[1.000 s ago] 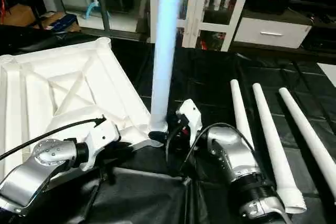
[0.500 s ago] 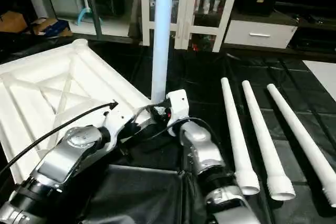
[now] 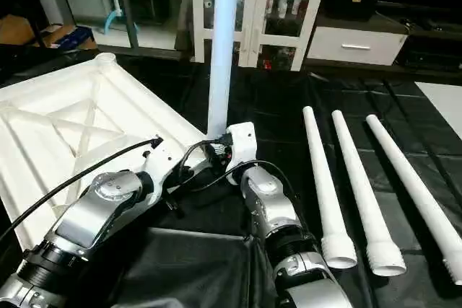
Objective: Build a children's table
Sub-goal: Insert table leg to table base, then rotate leg to tighten
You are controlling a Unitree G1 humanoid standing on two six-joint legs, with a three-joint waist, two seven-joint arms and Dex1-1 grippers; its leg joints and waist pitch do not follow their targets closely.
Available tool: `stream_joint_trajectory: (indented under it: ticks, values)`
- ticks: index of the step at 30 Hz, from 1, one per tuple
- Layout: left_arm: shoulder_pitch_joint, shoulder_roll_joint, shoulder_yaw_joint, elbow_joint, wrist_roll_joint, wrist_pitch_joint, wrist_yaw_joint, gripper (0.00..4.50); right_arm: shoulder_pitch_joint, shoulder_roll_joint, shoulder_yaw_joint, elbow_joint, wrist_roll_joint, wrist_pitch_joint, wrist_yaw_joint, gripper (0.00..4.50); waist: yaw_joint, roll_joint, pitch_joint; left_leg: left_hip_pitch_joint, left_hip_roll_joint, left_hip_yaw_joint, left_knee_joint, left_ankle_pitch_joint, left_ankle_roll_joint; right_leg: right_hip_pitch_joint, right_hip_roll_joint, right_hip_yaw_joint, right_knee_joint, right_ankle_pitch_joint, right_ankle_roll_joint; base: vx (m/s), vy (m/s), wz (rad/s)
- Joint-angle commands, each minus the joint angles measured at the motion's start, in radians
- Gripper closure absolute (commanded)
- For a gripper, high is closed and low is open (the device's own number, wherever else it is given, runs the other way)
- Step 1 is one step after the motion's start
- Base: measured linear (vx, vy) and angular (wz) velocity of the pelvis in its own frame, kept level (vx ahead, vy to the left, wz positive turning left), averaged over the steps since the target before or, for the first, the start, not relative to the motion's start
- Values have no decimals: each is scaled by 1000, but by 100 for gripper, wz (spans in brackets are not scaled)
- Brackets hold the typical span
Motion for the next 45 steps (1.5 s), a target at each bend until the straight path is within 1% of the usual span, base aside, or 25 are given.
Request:
stream_joint_trajectory:
  ticks: [1, 2, 3, 4, 5, 7, 8, 9, 10, 11, 12, 13, 15, 17, 19, 21, 22, 23, 26, 31, 35, 42, 43, 44, 45]
  values:
    - [9, -2, -24, -21, -7, -18, -34, 450, -2, -9, -18, 38, -6, 25, 7, 143, -3, 14, -37, 13, 73, -46, -99, -452, -50, 4, -89, 49, -95, -462, -149, 0, 0, 0]
    - [13, 2, -27, -27, -9, -19, -43, 450, 0, -11, -16, 24, -2, 26, 22, 122, -3, 15, -38, 12, 74, -47, -100, -451, -50, 4, -89, 49, -94, -457, -150, 0, 0, 0]
    - [14, 5, -29, -30, -10, -19, -47, 450, 1, -12, -15, 19, 1, 26, 28, 122, -3, 14, -39, 10, 74, -46, -101, -443, -49, 6, -88, 49, -92, -441, -152, 0, 0, 0]
    - [21, 12, -34, -41, -12, -20, -60, 450, 5, -16, -14, -5, 13, 34, 58, 107, -3, 15, -40, 10, 75, -46, -101, -436, -49, 6, -88, 49, -91, -428, -155, 0, 0, 0]
    - [25, 16, -36, -46, -13, -20, -64, 450, 7, -18, -13, -18, 19, 39, 72, 91, -2, 15, -42, 8, 76, -45, -101, -416, -45, 9, -88, 50, -88, -393, -163, 0, 0, 0]
    - [35, 24, -39, -57, -17, -22, -75, 450, 11, -26, -11, -45, 30, 51, 98, 82, 2, 17, -49, 4, 78, -39, -98, -338, -32, 16, -88, 53, -79, -283, -191, 0, 0, 0]
    - [46, 36, -42, -69, -19, -27, -88, 450, 16, -40, -12, -79, 48, 69, 137, 65, 5, 15, -54, -2, 76, -34, -94, -266, -13, 24, -86, 51, -70, -187, -210, 0, 0, 0]
    - [47, 37, -42, -70, -19, -27, -90, 450, 17, -41, -13, -82, 49, 71, 141, 65, 9, 16, -55, -3, 77, -31, -90, -213, 9, 25, -86, 51, -64, -123, -228, 0, 0, 0]
    - [54, 43, -43, -77, -21, -31, -96, 450, 21, -51, -12, -100, 56, 80, 161, 56, 9, 17, -55, -2, 76, -29, -88, -197, 17, 24, -85, 50, -62, -103, -237, 0, 0, 0]
    - [61, 49, -43, -87, -23, -30, -101, 450, 25, -64, -9, -119, 59, 87, 187, 43, 11, 16, -58, -6, 75, -28, -85, -159, 33, 33, -86, 49, -56, -57, -251, 0, 0, 0]
    - [61, 49, -43, -87, -23, -30, -101, 450, 25, -64, -9, -119, 59, 87, 187, 34, 14, 16, -58, -6, 77, -27, -84, -123, 48, 32, -86, 48, -51, -15, -262, 0, 0, 0]
    - [68, 56, -44, -98, -25, -32, -107, 450, 31, -79, -2, -137, 59, 96, 215, 25, 15, 18, -57, -5, 77, -26, -83, -114, 52, 32, -86, 47, -51, -7, -267, 0, 0, 0]
    - [89, 79, -48, -133, -32, -39, -134, 450, 47, -126, 17, -188, 61, 122, 289, 8, 23, 18, -55, -3, 80, -26, -83, -124, 58, 35, -87, 47, -53, -28, -267, 0, 0, 0]
    - [141, 129, -58, -215, -60, -72, -210, 450, 77, -215, 50, -270, 61, 144, 421, 3, 29, 16, -54, -1, 81, -25, -84, -128, 60, 36, -85, 47, -53, -44, -260, 0, 0, 0]
    - [153, 140, -61, -233, -65, -80, -225, 450, 83, -234, 57, -284, 61, 146, 447, 3, 33, 17, -51, 0, 81, -23, -84, -138, 64, 33, -83, 47, -55, -59, -259, 0, 0, 0]
    - [183, 161, -63, -272, -83, -80, -254, 450, 100, -274, 67, -320, 71, 160, 510, 3, 34, 15, -48, 2, 82, -25, -87, -166, 52, 33, -85, 47, -59, -108, -255, 0, 0, 0]
    - [196, 174, -66, -288, -87, -84, -263, 450, 110, -295, 72, -338, 77, 166, 543, 3, 35, 17, -48, 2, 83, -26, -87, -174, 51, 33, -84, 47, -59, -116, -253, 0, 0, 0]
    - [203, 181, -69, -296, -88, -87, -267, 450, 115, -307, 75, -348, 79, 169, 562, 3, 34, 16, -44, 3, 83, -24, -89, -198, 47, 28, -82, 48, -65, -148, -246, 0, 0, 0]
    - [221, 195, -65, -312, -93, -95, -274, 450, 134, -345, 78, -385, 100, 193, 626, 3, 34, 13, -44, 5, 80, -25, -90, -230, 26, 27, -84, 50, -70, -215, -231, 0, 0, 0]
    - [240, 215, -56, -326, -102, -95, -293, 450, 170, -401, 107, -428, 113, 222, 725, 3, 35, 11, -45, -1, 79, -27, -88, -196, 40, 32, -83, 49, -67, -186, -226, 0, 0, 0]
    - [239, 227, -51, -318, -95, -98, -299, 450, 188, -431, 134, -417, 84, 207, 766, 3, 34, 11, -47, 0, 78, -25, -83, -180, 50, 31, -83, 48, -67, -173, -238, 0, 0, 0]
    - [231, 228, -52, -316, -96, -95, -299, 450, 188, -429, 133, -409, 81, 212, 768, 3, 34, 11, -48, 0, 79, -26, -83, -170, 54, 33, -83, 47, -64, -164, -244, 0, 0, 0]
    - [230, 227, -53, -316, -96, -95, -300, 450, 186, -421, 133, -403, 80, 209, 761, 3, 34, 14, -48, 1, 79, -27, -82, -171, 52, 32, -83, 47, -64, -164, -245, 0, 0, 0]
    - [230, 228, -54, -318, -96, -94, -300, 450, 186, -417, 133, -402, 79, 208, 757, 19, 34, 13, -49, 1, 79, -27, -82, -170, 51, 33, -83, 46, -63, -158, -246, 0, 0, 0]
    - [230, 229, -56, -319, -97, -93, -301, 450, 184, -409, 129, -400, 84, 210, 750, 19, 34, 13, -49, 1, 79, -27, -82, -170, 50, 32, -82, 46, -63, -157, -246, 0, 0, 0]
